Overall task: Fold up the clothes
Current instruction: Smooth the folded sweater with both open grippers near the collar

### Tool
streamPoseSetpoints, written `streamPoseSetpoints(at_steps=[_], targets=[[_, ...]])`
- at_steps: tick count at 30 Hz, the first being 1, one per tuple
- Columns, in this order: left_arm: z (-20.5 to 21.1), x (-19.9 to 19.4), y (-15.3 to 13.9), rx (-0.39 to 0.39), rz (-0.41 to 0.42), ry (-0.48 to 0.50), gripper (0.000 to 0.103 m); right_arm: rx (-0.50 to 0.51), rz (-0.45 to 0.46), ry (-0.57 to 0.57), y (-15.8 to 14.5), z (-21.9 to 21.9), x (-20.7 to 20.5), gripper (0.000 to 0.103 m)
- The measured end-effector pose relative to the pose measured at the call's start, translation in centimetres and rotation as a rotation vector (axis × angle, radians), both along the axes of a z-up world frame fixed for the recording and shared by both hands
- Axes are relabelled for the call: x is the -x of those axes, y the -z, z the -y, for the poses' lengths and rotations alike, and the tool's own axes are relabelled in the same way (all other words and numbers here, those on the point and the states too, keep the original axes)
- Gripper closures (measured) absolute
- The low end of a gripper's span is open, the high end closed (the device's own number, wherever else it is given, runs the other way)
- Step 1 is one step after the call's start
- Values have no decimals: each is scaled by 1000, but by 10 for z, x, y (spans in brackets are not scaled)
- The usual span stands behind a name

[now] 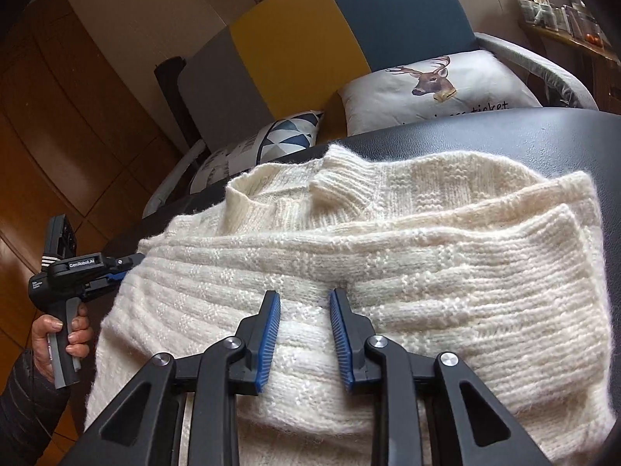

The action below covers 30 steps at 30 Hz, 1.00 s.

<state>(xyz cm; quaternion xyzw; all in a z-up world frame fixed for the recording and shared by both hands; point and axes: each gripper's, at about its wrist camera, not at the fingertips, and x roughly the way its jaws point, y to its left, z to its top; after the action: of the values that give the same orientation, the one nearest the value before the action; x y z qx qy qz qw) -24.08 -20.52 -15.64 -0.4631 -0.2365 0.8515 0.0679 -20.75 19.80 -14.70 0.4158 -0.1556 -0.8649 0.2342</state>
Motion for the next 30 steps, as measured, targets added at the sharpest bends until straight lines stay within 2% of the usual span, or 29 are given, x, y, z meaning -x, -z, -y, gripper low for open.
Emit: streamPoseSetpoints(at_steps=[2,4,5,6,7,8,9,12,14,18,19,22,25,27,29,30], targets=[[3,-5,-7,-7,10,-15,82,2,9,-5,-1,0,2,75],[13,-17,-21,-49,-14,-86,77,-42,28,-30,-10,5,7,74],[18,-27,-29,-90,-50,-118,76,-59,36,-45,-14,8,11,67],[20,-39,-36,-151,-93,-127,68,-37,39,-77,-22,13,16,66],[19,-50,-40,-217,-131,-108,55,28,52,-138,-28,21,25,65],[13,-60,-41,-263,-155,-73,50,92,66,-200,-35,29,34,64],[4,-67,-40,-273,-162,-38,48,142,83,-263,-40,42,46,61],[-22,-79,-28,-251,-151,29,48,240,161,-443,-45,93,86,56],[-34,-85,-17,-237,-136,55,48,268,235,-531,-42,130,117,54],[-41,-96,-5,-193,-164,72,50,261,376,-668,-27,199,166,53],[-43,-98,-5,-175,-175,80,51,227,402,-688,-23,212,175,53],[-47,-103,-4,-139,-193,95,50,175,550,-808,-3,246,191,50],[-41,-104,-1,-178,-196,96,50,233,664,-1000,4,268,183,50],[-36,-106,1,-217,-198,93,50,301,667,-1083,1,279,176,46],[-34,-107,2,-229,-201,91,51,371,640,-1083,7,288,176,37],[-35,-107,1,-227,-202,91,51,401,626,-1073,10,292,177,36]])
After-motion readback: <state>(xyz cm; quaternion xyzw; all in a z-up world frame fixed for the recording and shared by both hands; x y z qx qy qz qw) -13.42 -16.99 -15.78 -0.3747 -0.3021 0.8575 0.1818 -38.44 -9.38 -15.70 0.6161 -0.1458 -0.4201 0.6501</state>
